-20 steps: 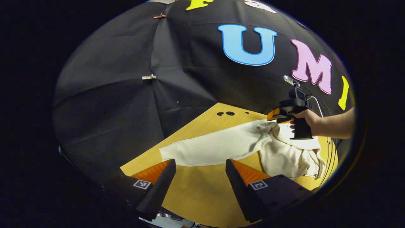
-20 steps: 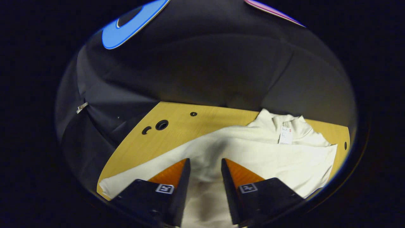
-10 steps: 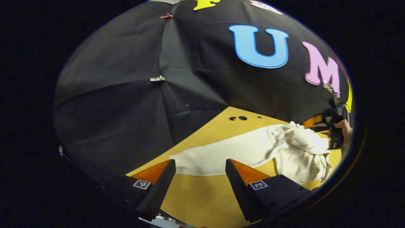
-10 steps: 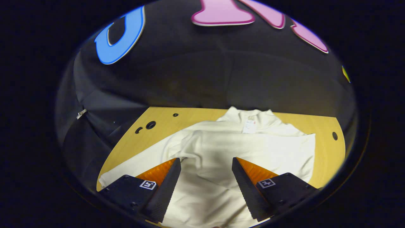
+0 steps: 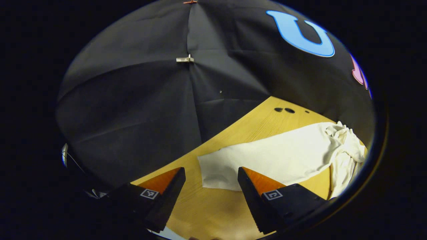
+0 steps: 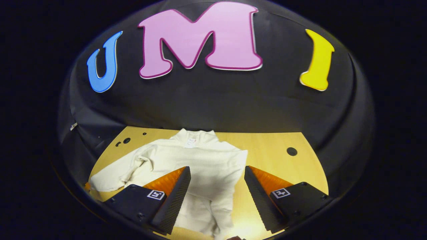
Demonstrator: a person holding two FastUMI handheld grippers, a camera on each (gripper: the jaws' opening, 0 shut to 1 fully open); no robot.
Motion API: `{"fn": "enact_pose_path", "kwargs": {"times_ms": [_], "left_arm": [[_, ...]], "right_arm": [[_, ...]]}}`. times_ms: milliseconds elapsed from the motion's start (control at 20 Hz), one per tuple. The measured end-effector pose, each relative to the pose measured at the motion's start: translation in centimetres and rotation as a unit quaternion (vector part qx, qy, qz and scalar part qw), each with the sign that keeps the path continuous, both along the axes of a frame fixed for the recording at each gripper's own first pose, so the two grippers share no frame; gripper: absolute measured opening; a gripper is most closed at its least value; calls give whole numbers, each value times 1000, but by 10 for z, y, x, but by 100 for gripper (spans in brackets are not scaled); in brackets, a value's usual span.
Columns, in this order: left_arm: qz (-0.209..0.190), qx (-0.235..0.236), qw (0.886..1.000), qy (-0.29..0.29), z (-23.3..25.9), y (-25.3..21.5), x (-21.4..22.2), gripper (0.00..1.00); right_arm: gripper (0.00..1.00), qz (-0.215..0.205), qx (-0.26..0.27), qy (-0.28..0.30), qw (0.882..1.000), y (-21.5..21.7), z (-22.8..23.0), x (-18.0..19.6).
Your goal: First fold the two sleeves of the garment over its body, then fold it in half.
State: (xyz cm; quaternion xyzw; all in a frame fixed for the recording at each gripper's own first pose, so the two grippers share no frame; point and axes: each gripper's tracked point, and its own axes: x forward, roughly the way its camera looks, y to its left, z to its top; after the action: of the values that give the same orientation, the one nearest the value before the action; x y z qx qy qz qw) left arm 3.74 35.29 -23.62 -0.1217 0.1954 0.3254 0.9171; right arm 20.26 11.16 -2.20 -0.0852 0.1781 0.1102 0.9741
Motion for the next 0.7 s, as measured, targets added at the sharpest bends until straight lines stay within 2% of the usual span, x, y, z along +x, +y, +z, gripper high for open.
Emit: {"fn": "enact_pose_path", "kwargs": {"times_ms": [150, 350, 500, 550, 650, 700], "left_arm": [[-1, -12, 1000, 0, -8, 4, 15, 98], [-1, -26, 999, 21, -25, 3, 26, 98], [-4, -11, 1000, 29, -30, -1, 33, 100], [-4, -8, 1000, 28, -27, 0, 33, 94], [-10, -4, 999, 32, -27, -7, 39, 88], [-14, 2, 999, 35, -26, -14, 43, 76]], "right_arm": [[99, -36, 4, -24, 999, -61, 17, -36], [99, -87, 31, -16, 996, -133, 16, -81], [99, -131, 43, -19, 990, -176, 12, -106], [99, -140, 40, -19, 989, -186, 11, -116], [99, -151, 31, -20, 988, -200, 8, -130], [99, -156, 31, -19, 987, -206, 7, -136]]}}
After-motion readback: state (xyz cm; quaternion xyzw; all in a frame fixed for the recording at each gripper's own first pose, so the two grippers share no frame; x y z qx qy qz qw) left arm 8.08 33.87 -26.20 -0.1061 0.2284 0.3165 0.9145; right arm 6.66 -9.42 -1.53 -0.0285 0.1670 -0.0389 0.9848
